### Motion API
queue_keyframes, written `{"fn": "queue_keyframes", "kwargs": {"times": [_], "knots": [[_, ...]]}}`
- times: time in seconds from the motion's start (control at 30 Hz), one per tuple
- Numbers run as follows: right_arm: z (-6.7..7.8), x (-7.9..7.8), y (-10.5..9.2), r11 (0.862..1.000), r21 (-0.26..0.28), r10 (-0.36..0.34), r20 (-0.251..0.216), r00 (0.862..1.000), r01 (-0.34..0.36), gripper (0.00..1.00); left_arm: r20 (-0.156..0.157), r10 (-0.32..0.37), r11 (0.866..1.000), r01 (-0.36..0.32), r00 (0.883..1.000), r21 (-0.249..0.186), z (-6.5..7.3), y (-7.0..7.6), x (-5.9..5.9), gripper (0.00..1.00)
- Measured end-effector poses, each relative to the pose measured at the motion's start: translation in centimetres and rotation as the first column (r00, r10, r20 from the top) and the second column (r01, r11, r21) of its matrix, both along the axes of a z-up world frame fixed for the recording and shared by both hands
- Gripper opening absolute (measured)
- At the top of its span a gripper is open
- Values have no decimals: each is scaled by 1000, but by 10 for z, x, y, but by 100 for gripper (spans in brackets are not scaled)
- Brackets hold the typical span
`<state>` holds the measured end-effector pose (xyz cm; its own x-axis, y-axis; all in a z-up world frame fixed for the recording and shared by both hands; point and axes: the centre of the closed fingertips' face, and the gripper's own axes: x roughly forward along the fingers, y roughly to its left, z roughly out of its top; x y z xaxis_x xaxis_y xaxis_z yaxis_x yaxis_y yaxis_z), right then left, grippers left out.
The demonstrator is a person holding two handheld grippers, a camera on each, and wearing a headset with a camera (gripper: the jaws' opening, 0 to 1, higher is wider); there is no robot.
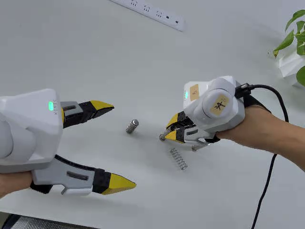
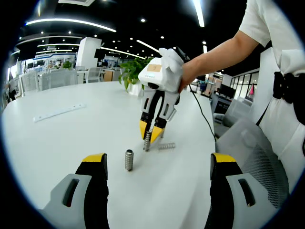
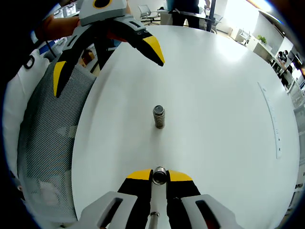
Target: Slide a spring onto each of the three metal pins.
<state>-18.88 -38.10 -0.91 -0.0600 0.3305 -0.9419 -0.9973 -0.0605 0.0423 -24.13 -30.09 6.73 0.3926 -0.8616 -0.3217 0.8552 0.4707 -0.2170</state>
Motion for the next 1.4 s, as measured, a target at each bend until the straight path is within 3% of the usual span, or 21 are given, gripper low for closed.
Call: {"fn": "queue_keyframes", "kwargs": {"times": [0.87,1.2,1.4], "knots": [[-10,0,-1,1000,6,-28,-9,1000,28,10,-1,9,1000,-9,1000,8,-1,2,-1,86],[-5,0,-1,999,28,-42,-6,999,42,19,-1,4,1000,-4,1000,19,-2,1,-2,86],[8,3,2,992,81,-96,-7,995,97,23,6,6,999,-6,1000,34,0,2,-1,88]]}}
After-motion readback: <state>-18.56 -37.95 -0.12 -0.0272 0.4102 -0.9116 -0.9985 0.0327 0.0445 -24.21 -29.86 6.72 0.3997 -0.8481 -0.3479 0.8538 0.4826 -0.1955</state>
